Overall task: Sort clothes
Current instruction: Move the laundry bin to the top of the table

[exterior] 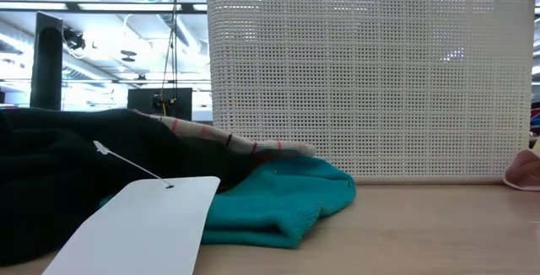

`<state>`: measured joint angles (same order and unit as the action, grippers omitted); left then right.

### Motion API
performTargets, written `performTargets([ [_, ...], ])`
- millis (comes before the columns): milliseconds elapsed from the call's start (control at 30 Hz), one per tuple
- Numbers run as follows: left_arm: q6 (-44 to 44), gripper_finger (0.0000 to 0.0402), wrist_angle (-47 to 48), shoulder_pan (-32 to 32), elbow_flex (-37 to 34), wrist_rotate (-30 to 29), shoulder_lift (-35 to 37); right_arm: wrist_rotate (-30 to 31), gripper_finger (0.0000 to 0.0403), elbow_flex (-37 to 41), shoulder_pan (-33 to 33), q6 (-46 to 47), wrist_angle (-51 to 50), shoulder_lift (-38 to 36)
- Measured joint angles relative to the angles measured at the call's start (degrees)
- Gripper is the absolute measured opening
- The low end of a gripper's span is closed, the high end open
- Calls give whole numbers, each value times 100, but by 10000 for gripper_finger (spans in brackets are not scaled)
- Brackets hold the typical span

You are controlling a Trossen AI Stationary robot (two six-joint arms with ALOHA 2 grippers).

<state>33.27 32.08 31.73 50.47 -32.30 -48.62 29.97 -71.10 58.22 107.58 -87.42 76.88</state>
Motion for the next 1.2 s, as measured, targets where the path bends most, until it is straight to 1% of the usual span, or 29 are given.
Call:
performTargets([
  [33, 67, 117, 29, 122, -28, -88, -7, -121, 5, -41, -24, 99, -261, 0],
  [67, 165, 117, 63, 239, -38, -158, -9, -176, 6, -47, -56, 144, -316, -12],
  [167, 327, 117, 67, 537, -58, -289, -6, -166, 9, -12, -251, -192, -257, -127],
  [233, 379, 117, 67, 689, -58, -383, -9, -145, 4, -12, -488, -387, -269, -141],
  [333, 423, 117, 71, 808, -58, -516, -9, -61, 4, -10, -933, -953, -239, -127],
  [433, 429, 117, 157, 814, -58, -586, -9, -28, 3, -10, -1545, -1604, -250, -118],
  [500, 442, 117, 213, 814, -58, -611, -9, 138, 2, -3, -1952, -2085, -100, -114],
  [600, 449, 117, 277, 814, -60, -650, -13, 344, 2, -3, -2592, -3113, 648, -114],
  [767, 449, 117, 284, 814, -60, -682, -11, 302, 1, -3, -3519, -5268, 2615, -58],
  [900, 451, 117, 326, 814, -60, -684, -12, 221, 1, -5, -4214, -6701, 3802, 130],
  [967, 451, 117, 338, 814, -60, -690, -13, -31, 1, -5, -4584, -7165, 4097, 297],
  [1067, 451, 117, 298, 814, -85, -708, -13, -346, 1, -5, -5105, -7478, 4200, 605],
  [1133, 453, 117, 227, 814, -176, -714, -13, -649, 1, -3, -5352, -7645, 4239, 823],
  [1200, 490, 117, 52, 814, -342, -713, -13, -887, 1, -3, -5461, -7748, 4288, 975],
])
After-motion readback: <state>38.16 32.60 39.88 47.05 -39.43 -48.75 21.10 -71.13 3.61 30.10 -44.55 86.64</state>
